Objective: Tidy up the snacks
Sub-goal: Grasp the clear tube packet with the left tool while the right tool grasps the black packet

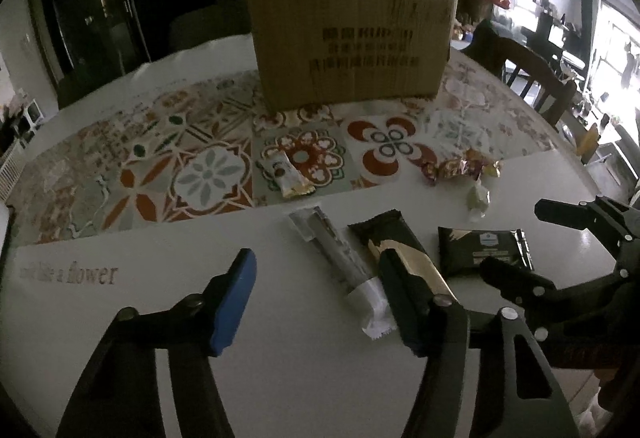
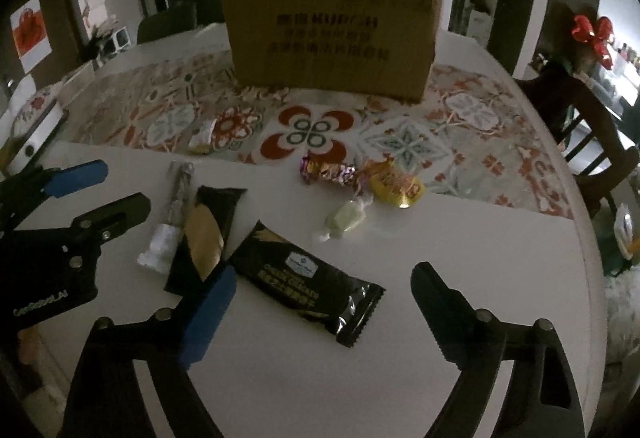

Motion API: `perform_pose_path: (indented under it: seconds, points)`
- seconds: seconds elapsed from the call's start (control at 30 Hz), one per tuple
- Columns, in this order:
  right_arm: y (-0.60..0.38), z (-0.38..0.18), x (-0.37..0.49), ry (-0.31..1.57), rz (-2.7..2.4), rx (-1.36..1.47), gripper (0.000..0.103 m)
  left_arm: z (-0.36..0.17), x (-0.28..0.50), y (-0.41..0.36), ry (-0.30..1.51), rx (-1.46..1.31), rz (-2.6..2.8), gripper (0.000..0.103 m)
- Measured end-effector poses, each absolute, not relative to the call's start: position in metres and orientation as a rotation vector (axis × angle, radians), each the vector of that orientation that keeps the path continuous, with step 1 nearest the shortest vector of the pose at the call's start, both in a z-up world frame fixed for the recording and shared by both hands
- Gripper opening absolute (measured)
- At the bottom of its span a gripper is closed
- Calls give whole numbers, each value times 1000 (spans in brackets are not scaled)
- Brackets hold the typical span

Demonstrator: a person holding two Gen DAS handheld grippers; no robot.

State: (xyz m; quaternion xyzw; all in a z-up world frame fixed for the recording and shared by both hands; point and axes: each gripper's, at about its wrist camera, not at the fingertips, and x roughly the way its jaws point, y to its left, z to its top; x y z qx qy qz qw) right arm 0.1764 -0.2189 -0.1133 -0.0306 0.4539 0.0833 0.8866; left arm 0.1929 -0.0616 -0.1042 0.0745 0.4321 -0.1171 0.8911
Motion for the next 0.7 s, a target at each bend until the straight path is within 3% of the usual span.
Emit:
perform_pose_path:
  seconds: [0.43, 0.7]
  points:
    - [-207, -125, 192, 981, 260, -164, 84, -123, 218, -65, 971, 104, -281, 46]
    - [-206, -130, 196, 1003, 265, -159, 75, -131, 226, -66, 1002, 76, -292, 39]
